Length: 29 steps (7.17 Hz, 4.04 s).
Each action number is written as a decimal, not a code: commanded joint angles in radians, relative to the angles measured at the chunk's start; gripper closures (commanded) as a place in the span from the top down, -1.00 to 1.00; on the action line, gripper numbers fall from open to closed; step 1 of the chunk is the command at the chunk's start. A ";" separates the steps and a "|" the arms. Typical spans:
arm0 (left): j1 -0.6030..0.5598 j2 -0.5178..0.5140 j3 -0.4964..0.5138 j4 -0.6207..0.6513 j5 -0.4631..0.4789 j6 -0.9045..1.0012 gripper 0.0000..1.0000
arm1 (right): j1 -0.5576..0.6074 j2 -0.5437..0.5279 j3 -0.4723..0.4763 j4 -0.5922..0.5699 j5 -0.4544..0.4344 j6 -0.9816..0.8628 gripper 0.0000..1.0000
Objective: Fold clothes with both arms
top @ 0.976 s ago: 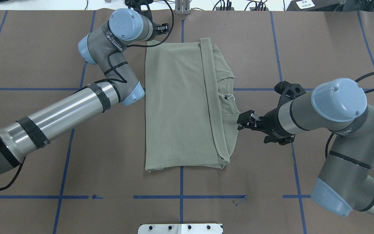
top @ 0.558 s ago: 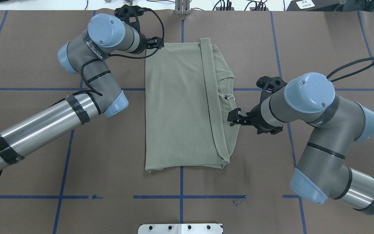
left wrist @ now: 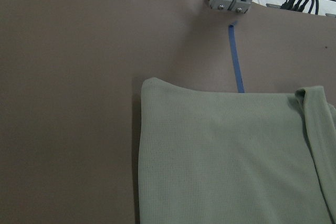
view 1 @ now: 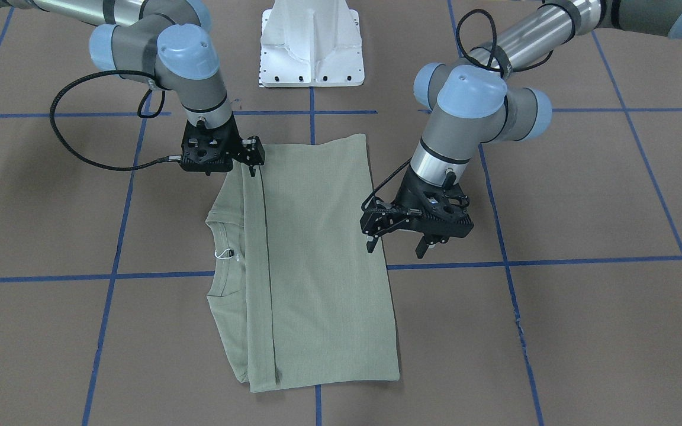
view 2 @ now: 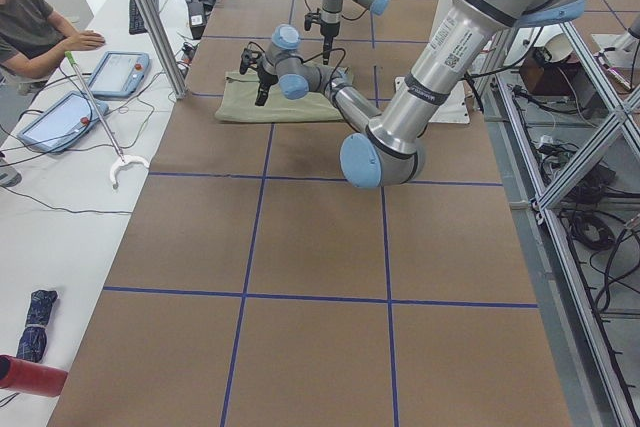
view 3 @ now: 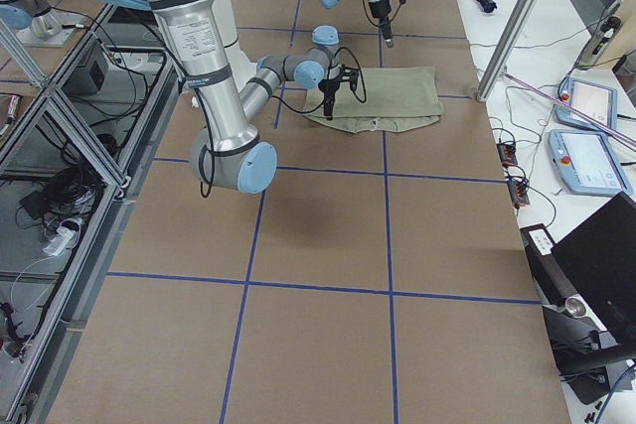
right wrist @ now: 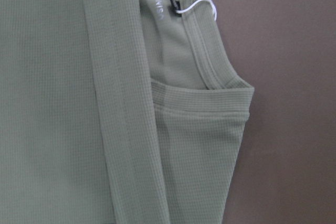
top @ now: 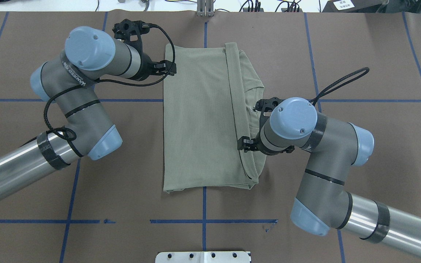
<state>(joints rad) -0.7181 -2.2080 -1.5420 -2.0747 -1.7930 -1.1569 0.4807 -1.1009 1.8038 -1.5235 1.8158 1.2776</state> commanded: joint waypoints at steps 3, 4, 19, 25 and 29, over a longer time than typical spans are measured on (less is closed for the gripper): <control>0.022 0.037 -0.046 0.022 -0.003 -0.001 1.00 | -0.123 0.016 0.015 -0.082 -0.084 -0.044 1.00; 0.022 0.037 -0.044 0.021 -0.005 -0.001 1.00 | -0.132 0.013 0.005 -0.086 -0.085 -0.069 1.00; 0.068 0.037 -0.047 0.015 0.000 -0.014 1.00 | -0.012 -0.049 0.091 -0.150 -0.075 -0.231 0.51; 0.058 0.056 -0.150 0.021 -0.002 -0.001 1.00 | 0.038 0.194 -0.266 -0.094 -0.076 -0.314 0.69; 0.037 0.059 -0.185 0.024 -0.002 0.002 1.00 | 0.070 0.194 -0.273 0.017 -0.030 -0.316 0.24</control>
<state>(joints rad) -0.6733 -2.1493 -1.7234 -2.0521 -1.7947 -1.1558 0.5451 -0.9059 1.5318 -1.5297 1.7786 0.9661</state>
